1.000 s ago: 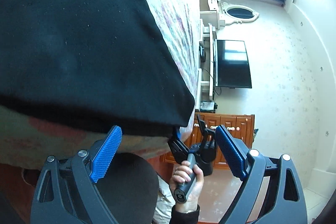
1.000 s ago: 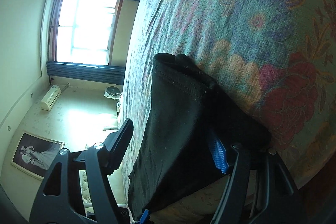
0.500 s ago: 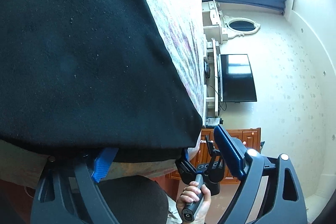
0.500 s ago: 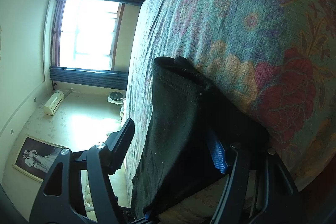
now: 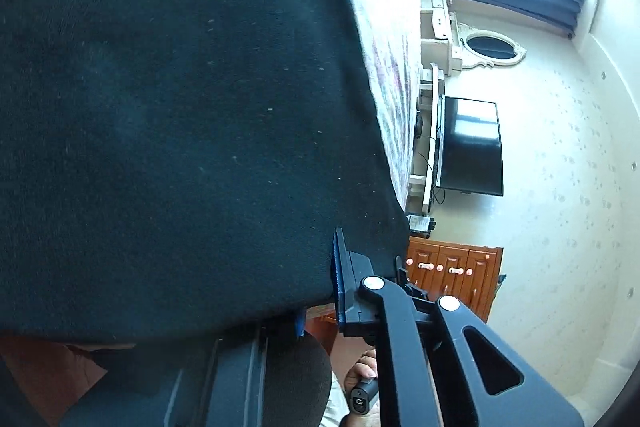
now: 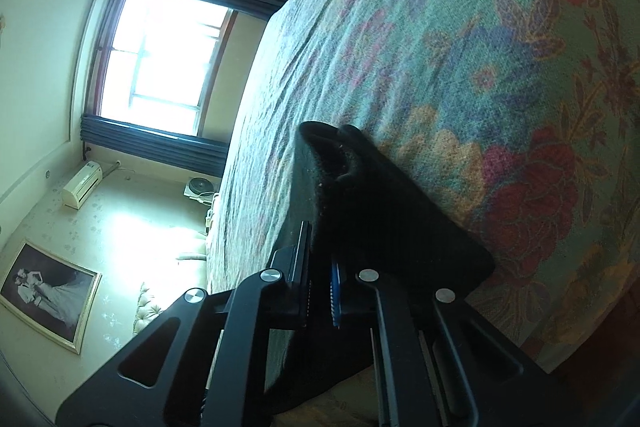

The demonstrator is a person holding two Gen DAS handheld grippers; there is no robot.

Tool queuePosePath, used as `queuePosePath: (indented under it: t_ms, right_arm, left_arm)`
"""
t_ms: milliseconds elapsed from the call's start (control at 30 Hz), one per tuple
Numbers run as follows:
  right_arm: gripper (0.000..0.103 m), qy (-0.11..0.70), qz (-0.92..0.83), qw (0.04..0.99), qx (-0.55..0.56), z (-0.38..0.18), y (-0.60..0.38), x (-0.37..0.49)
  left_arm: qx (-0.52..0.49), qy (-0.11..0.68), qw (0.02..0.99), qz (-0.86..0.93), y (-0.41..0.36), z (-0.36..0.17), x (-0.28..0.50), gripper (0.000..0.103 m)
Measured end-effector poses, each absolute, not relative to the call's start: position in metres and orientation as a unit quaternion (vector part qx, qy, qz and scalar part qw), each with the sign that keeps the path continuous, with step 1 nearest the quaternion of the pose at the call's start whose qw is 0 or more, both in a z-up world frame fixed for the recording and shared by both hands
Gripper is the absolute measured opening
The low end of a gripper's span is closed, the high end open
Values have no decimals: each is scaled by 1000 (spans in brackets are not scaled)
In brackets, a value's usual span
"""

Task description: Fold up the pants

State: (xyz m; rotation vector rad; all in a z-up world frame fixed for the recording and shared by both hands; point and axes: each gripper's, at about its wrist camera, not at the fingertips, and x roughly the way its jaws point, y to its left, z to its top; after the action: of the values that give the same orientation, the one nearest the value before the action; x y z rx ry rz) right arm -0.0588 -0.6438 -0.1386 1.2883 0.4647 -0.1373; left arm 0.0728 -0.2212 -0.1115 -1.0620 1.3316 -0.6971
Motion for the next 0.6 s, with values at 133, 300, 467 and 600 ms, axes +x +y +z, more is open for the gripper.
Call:
queuePosePath:
  t_ms: [133,300,467,600]
  right_arm:
    - [7,210,-57,784,582,-122,-642,-71]
    - [7,234,-76,777,580,-137,-644,-92]
    - [7,245,-94,747,611,-166,-646,-106]
    - [9,249,-89,749,607,-162,-644,-104]
  left_arm:
    - [-440,553,627,-328,-219,-91,69,9]
    - [-422,558,631,-335,-214,-93,62,9]
    - [-422,587,616,-312,-216,-119,56,9]
    - [-403,582,624,-330,-220,-114,55,10]
